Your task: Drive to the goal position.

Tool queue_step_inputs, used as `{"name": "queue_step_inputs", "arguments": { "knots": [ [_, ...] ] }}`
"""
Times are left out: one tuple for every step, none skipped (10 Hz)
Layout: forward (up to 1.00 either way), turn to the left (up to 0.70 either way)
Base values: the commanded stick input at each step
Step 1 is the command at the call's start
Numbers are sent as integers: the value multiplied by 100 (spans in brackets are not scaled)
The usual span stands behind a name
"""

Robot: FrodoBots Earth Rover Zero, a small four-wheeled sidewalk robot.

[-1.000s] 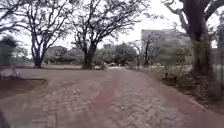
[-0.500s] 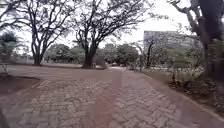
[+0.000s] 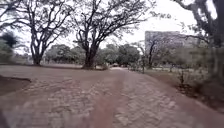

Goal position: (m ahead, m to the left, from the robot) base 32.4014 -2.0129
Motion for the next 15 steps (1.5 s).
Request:
{"name": "queue_step_inputs", "arguments": {
  "knots": [
    [70, 0],
    [70, 0],
    [70, 0],
    [70, 0],
    [70, 0],
    [70, 0],
    [70, 0],
    [70, 0],
    [70, -2],
    [70, -3],
    [70, -22],
    [70, -23],
    [70, 0],
    [70, 0],
    [70, 0]
  ]
}}
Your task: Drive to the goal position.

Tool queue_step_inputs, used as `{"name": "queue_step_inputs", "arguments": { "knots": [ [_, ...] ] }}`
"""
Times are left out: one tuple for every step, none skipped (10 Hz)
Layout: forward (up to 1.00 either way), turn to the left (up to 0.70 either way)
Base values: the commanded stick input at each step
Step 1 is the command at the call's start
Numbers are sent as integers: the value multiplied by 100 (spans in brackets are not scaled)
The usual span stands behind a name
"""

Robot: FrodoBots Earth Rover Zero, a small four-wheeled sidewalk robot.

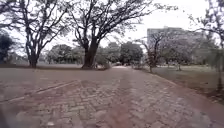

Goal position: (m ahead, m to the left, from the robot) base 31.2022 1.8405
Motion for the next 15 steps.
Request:
{"name": "queue_step_inputs", "arguments": {
  "knots": [
    [70, 0],
    [70, 0],
    [70, 0],
    [70, 0],
    [70, 0],
    [70, 0],
    [70, 0],
    [70, 0],
    [70, 0],
    [70, 0],
    [70, 0],
    [70, 0],
    [70, 0],
    [70, 0],
    [70, 0]
  ]
}}
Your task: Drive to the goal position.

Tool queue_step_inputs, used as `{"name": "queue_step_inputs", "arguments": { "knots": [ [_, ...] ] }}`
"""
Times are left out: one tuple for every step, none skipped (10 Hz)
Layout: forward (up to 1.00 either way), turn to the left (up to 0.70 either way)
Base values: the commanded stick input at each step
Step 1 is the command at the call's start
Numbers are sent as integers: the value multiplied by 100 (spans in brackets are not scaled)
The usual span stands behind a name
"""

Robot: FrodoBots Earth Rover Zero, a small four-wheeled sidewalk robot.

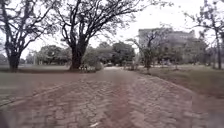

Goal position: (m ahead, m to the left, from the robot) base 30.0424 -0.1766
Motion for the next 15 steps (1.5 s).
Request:
{"name": "queue_step_inputs", "arguments": {
  "knots": [
    [70, 0],
    [70, 0],
    [70, 0],
    [70, 0],
    [70, 0],
    [70, 0],
    [70, 0],
    [70, -9],
    [70, -20],
    [70, -16],
    [70, -5],
    [70, 0],
    [70, 0],
    [70, 0],
    [70, 0]
  ]
}}
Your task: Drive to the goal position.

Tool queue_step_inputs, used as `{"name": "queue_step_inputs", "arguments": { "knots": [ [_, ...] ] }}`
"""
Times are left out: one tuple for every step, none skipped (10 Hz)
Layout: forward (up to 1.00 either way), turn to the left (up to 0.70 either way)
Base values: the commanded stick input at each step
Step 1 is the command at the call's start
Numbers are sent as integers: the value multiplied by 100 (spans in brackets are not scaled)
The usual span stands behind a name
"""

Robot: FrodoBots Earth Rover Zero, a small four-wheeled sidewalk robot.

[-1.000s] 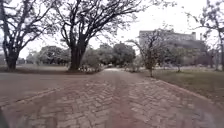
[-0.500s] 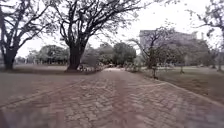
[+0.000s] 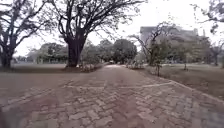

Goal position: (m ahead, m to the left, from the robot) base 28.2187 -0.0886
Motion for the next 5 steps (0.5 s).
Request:
{"name": "queue_step_inputs", "arguments": {
  "knots": [
    [70, 0],
    [70, 0],
    [70, 0],
    [70, 0],
    [70, 0]
  ]
}}
